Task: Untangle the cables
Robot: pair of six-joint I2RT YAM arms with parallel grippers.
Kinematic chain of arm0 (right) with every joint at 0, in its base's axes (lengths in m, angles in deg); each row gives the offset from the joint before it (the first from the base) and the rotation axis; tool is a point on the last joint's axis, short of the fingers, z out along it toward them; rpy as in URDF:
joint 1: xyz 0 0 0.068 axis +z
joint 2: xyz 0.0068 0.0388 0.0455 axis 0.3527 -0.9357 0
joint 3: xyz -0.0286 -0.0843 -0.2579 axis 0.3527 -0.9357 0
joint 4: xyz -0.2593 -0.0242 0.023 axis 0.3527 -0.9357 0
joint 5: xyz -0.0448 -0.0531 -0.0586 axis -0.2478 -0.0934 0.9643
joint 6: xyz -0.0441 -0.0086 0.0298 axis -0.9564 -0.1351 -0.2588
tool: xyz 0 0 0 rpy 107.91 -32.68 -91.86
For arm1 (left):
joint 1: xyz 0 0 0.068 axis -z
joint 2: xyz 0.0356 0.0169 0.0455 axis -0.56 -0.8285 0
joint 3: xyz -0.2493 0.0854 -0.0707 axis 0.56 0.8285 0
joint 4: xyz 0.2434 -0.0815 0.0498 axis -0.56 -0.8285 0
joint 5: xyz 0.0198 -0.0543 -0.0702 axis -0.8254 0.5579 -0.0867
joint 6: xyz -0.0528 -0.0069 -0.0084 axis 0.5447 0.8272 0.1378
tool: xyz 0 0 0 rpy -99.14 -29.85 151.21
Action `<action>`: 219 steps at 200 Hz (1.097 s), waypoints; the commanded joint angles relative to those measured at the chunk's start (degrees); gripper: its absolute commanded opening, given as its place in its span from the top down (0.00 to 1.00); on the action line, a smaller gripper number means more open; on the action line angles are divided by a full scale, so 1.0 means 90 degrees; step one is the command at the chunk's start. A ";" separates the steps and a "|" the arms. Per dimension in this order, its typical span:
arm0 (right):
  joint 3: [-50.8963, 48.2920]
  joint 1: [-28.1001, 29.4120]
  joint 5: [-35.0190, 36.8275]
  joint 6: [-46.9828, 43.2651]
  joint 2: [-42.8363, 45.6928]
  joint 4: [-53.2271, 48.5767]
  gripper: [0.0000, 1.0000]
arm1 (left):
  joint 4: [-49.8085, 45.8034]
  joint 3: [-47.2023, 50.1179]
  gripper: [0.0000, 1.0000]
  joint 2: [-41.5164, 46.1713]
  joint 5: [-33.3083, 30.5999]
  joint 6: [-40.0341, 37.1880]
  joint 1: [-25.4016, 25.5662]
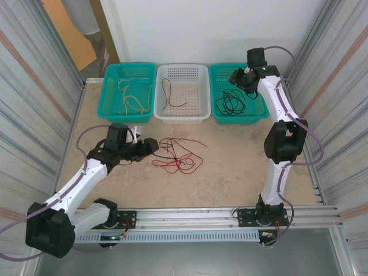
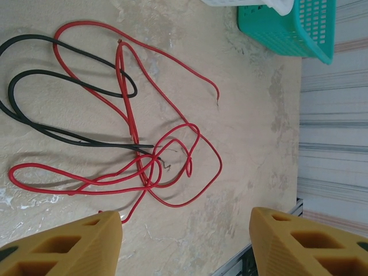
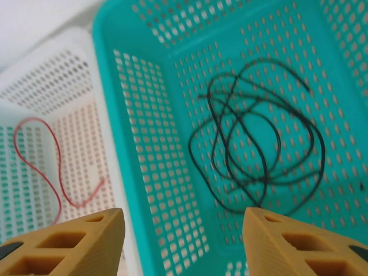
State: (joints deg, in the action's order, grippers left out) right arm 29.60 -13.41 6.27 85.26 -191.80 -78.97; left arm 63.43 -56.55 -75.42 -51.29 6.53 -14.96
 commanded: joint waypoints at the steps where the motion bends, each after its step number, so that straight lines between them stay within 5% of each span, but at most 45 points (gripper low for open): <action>1: -0.1093 0.0448 -0.0019 0.0103 0.1398 0.0404 0.44 | 0.0047 -0.0063 0.42 -0.0164 -0.0035 -0.0192 0.0044; 57: -0.4695 0.2747 0.0802 0.0565 0.4178 0.1777 0.42 | 0.0168 -0.0329 0.50 -0.1098 -0.0438 -0.0288 0.0610; 111: -0.6662 0.4740 0.1580 0.1749 0.4772 0.2375 0.43 | 0.0232 -0.1230 0.59 -0.2465 -0.0689 -0.0672 0.0623; 154: -0.6467 0.5030 0.1793 0.1803 0.4647 0.2184 0.45 | 0.0224 -0.1864 0.64 -0.3643 -0.0882 -0.0782 0.0652; 219: -0.5963 0.4994 0.1742 0.1622 0.4361 0.2263 0.45 | 0.0761 -0.1726 0.73 -0.4056 -0.0684 -0.0524 0.0662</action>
State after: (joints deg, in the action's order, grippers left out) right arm -25.98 31.46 20.41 99.86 -151.11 -59.08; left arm 67.05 -72.07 -111.48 -58.11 1.66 -9.28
